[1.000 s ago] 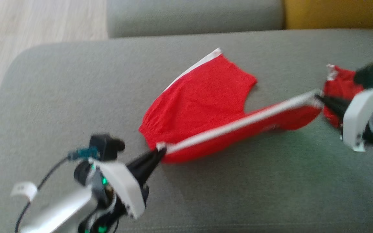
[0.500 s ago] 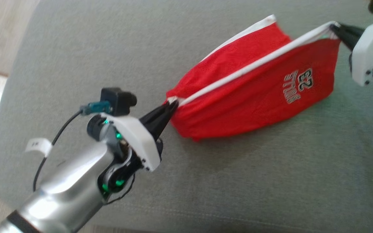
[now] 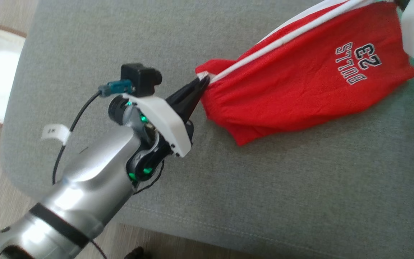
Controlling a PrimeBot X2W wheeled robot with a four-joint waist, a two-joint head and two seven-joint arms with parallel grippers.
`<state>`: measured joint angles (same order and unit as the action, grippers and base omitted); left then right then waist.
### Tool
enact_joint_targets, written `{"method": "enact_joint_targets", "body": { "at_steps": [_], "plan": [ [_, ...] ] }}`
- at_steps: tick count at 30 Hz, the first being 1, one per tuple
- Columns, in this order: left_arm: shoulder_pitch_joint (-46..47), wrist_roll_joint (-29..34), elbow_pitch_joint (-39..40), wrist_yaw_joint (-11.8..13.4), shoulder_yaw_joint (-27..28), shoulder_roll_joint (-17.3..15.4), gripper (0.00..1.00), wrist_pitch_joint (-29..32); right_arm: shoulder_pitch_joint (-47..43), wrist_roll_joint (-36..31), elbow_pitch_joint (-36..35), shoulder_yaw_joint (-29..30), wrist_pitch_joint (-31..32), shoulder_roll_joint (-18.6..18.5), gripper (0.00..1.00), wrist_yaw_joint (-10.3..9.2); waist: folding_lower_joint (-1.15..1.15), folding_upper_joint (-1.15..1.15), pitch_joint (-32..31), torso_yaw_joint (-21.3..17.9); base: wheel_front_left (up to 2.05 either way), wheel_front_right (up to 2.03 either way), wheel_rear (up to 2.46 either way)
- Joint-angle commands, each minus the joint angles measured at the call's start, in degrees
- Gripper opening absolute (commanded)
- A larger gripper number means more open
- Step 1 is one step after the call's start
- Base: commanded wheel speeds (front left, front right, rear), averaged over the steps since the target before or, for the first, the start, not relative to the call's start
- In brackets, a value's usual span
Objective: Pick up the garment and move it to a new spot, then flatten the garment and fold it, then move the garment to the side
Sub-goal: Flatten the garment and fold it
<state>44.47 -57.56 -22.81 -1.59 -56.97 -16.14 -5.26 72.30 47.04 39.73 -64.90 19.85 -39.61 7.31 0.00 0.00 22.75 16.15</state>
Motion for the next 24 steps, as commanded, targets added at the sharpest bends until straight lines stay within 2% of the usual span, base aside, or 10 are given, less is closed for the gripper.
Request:
{"method": "enact_joint_targets", "body": {
  "at_steps": [1,11,12,13,14,15,24],
  "plan": [
    [3.1,0.4,-0.1,-0.5,2.2,-0.5,0.00,-0.8,1.8,-0.3,0.4,-0.2,-1.0,0.0,0.00,0.18,0.00,0.00,1.5,1.1,0.00,0.00,0.00],
    [6.2,1.2,-6.6,-2.3,1.3,3.0,0.00,-2.2,5.2,0.6,5.9,-4.2,-4.9,1.8,0.00,0.18,0.00,0.00,4.2,1.6,0.00,0.00,0.00],
    [6.2,1.0,-7.3,-2.2,1.4,3.2,0.18,-2.3,5.2,1.1,6.4,-4.3,-5.1,2.1,0.07,0.18,0.00,0.00,4.3,1.5,0.00,0.00,0.00],
    [6.4,0.9,-7.9,-2.0,1.6,3.4,0.49,-2.5,5.4,1.3,6.9,-4.4,-5.8,2.4,0.91,0.18,0.00,0.00,4.4,1.3,0.00,0.00,0.00],
    [6.5,1.1,-8.4,-1.9,1.6,3.5,0.89,-2.8,5.6,1.4,7.5,-4.5,-6.5,2.7,1.00,0.18,0.00,0.00,4.4,1.1,0.00,0.00,0.00],
    [6.6,1.3,-8.9,-1.8,1.7,3.5,1.00,-3.1,5.6,1.5,8.0,-4.6,-7.2,3.2,1.00,0.18,0.00,0.00,4.4,0.9,0.00,0.00,0.00],
    [5.0,0.5,-12.2,-0.6,3.7,2.3,1.00,-6.2,3.6,4.2,9.8,-4.0,-18.1,6.8,1.00,0.18,0.00,0.00,1.0,-2.8,0.00,0.00,0.00]
  ]
}}
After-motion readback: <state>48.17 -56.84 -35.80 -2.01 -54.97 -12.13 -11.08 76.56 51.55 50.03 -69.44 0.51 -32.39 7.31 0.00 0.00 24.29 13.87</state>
